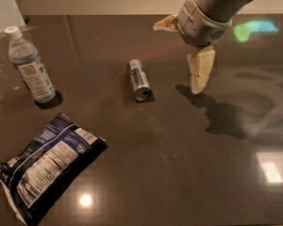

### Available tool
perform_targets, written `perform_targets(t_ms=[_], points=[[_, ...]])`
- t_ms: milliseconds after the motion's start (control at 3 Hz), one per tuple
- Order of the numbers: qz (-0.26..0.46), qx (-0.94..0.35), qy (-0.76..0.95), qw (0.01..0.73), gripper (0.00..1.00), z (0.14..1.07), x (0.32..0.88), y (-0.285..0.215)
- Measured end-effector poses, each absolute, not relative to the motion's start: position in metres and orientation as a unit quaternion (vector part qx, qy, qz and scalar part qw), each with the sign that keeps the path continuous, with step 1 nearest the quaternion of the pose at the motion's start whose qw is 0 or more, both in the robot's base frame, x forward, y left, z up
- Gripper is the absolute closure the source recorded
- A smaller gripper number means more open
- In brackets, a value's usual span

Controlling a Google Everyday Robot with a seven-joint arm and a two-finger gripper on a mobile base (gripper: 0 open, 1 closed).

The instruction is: Place redbull can upright

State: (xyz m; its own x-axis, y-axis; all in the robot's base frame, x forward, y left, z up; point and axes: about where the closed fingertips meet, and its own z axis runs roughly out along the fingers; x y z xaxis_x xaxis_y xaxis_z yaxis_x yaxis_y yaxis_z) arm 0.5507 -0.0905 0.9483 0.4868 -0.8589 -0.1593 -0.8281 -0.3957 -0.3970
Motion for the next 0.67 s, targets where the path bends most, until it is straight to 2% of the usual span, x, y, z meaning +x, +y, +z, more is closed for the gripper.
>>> perform_targets(t_ms=[667], points=[[-0.069,-0.916,0.356,0.17,0.0,0.922,0.592,-0.052]])
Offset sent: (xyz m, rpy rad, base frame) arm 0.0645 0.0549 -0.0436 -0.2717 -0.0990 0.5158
